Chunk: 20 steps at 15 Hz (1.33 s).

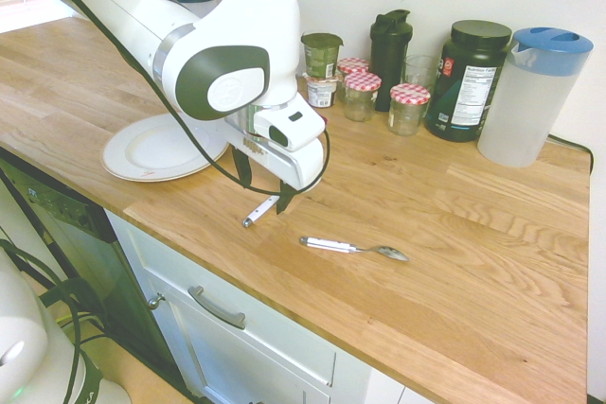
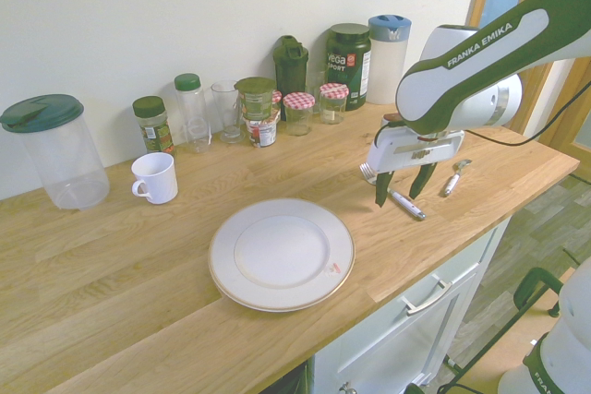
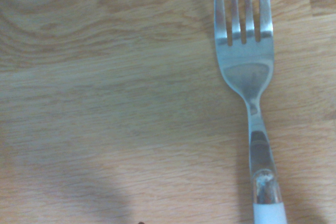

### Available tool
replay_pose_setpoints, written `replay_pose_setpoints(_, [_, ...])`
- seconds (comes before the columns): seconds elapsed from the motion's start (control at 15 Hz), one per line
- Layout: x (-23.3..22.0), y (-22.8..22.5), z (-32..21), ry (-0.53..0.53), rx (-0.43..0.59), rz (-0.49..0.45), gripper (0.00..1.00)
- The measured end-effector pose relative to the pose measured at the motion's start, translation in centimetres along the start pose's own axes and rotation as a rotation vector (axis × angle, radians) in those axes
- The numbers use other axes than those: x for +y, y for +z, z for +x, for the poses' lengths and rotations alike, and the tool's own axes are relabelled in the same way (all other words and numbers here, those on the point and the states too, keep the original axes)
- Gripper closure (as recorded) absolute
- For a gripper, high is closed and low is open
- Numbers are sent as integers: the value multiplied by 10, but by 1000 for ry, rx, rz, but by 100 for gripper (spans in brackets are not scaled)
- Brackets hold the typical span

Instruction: Put the fork into the plate

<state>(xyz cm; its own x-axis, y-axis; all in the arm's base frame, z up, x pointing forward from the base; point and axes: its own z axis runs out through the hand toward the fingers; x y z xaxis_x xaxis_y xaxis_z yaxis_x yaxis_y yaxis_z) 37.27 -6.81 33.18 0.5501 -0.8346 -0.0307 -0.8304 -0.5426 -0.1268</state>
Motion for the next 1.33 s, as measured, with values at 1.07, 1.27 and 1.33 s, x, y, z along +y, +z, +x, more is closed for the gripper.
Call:
replay_pose_setpoints(1.07, [-3,7,0,0,5,-5,100])
replay_pose_setpoints(1.27, [-3,6,1,1,10,-1,100])
replay_pose_setpoints(1.33, [-3,6,1,1,10,0,100])
